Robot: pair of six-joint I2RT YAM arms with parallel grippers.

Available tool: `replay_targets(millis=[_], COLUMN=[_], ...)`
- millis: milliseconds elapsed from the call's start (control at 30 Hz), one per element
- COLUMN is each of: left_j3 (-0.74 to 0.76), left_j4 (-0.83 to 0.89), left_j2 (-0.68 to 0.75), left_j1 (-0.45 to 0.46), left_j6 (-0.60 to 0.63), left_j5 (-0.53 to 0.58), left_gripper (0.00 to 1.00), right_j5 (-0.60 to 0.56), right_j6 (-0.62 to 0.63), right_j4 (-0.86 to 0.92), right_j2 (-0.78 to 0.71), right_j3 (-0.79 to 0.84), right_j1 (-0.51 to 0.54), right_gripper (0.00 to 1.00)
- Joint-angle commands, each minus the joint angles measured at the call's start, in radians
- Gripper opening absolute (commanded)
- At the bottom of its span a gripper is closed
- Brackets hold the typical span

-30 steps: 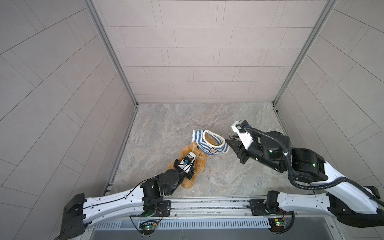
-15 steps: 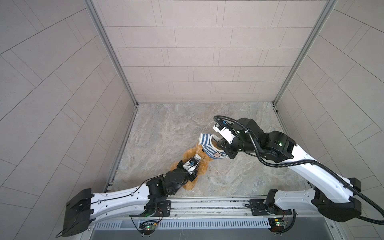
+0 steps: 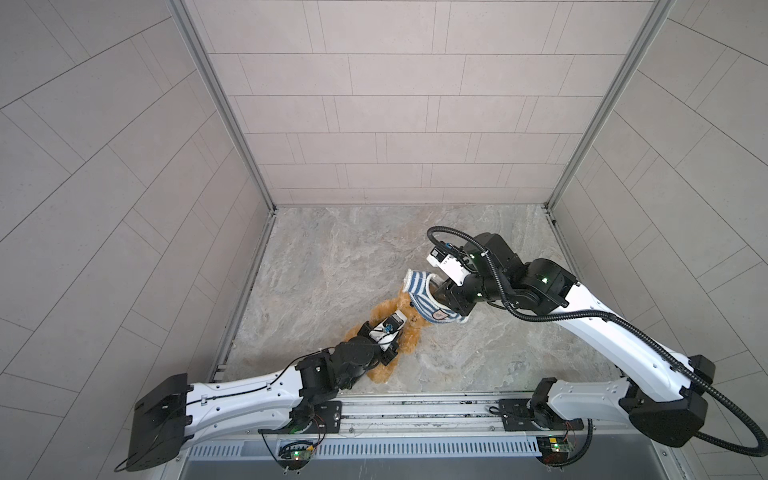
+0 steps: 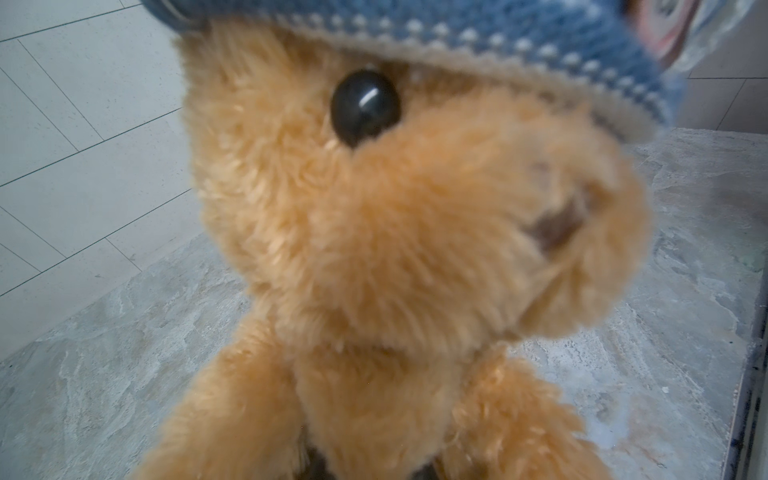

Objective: Dress the teddy bear

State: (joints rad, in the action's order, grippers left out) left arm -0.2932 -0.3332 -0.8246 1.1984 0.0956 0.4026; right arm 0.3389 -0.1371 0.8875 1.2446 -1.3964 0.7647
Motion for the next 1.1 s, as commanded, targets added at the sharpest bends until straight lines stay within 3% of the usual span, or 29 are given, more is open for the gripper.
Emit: replay_targets(millis=[0, 467, 767, 1067], left_j3=[-0.044, -0.039, -0.040, -0.038], left_j4=[-0.066, -0.076, -0.085, -0.092], left_j2=[0.012, 0.008, 0.001, -0.011], left_j1=[0.004, 0.006, 0.005, 0.005], left_j6=[-0.014, -0.024, -0.028, -0.038], left_j5=[-0.016, -0.025, -0.022, -0.004], left_gripper=[0.00, 0.00, 0.00, 0.00], right_j5=[0.072, 0.152, 0.239, 0.259], right_j6=[0.002, 0.004, 0.006, 0.024], right_j4=[-0.033, -0.102, -0.111, -0.074], right_j2=[-0.001, 0.084, 0.108, 0.107], right_j3=[0.015, 0.044, 0.055, 0.069], right_j1=[-0.020, -0.051, -0.053, -0.050], right_gripper=[0.36, 0.51, 0.47, 0.24])
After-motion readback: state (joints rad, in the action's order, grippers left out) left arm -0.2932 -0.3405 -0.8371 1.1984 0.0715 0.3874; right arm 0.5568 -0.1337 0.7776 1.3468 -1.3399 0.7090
